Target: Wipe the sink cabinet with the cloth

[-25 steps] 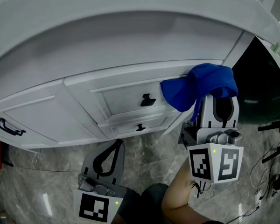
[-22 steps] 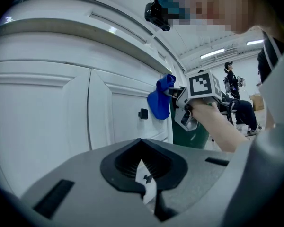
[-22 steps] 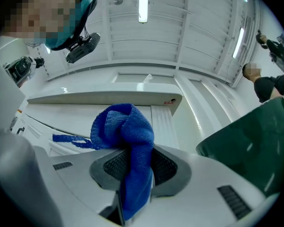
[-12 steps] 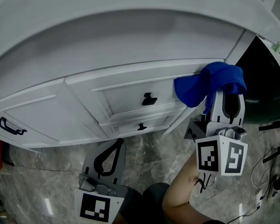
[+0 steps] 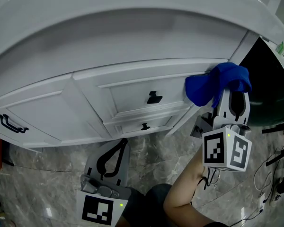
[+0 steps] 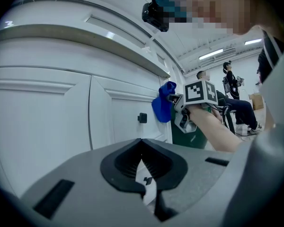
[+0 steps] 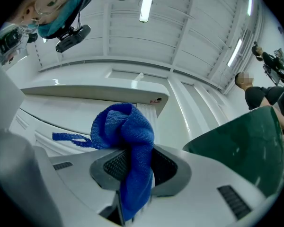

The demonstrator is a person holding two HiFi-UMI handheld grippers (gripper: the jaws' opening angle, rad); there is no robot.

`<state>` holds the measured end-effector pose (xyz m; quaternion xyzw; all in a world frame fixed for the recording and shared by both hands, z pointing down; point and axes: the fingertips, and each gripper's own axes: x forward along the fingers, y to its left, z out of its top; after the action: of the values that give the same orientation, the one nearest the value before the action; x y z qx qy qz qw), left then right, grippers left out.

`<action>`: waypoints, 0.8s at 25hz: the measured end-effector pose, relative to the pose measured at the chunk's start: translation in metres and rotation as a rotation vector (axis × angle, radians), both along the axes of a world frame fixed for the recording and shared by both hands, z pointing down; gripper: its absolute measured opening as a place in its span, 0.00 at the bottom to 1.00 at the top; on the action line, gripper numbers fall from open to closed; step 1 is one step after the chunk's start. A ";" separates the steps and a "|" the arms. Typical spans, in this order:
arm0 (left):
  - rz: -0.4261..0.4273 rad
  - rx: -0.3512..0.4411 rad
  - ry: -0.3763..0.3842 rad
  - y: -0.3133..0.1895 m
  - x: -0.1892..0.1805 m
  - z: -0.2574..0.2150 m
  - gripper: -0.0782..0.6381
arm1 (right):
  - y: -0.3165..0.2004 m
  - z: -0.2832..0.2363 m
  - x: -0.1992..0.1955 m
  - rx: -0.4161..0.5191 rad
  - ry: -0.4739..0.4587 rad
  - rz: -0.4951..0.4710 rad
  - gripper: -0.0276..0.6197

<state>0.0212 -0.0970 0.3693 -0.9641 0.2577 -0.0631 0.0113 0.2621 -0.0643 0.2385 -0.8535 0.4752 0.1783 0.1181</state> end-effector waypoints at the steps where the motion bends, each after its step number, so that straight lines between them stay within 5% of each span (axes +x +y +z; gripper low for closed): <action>1: 0.000 0.003 0.002 0.001 -0.001 -0.001 0.11 | 0.000 0.000 0.000 -0.003 -0.005 0.010 0.22; 6: -0.008 0.015 0.000 0.002 -0.009 -0.006 0.11 | 0.004 -0.004 -0.022 -0.016 -0.020 -0.013 0.22; 15: -0.116 0.002 0.022 -0.009 -0.038 -0.010 0.11 | -0.043 -0.009 -0.146 -0.047 -0.111 -0.586 0.22; 20: -0.140 0.004 0.028 -0.014 -0.046 -0.009 0.11 | -0.061 0.009 -0.198 -0.196 0.008 -0.608 0.22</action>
<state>-0.0249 -0.1107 0.3598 -0.9445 0.3248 -0.0497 0.0050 0.0643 -0.1251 0.2479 -0.6791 0.7238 0.0914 0.0811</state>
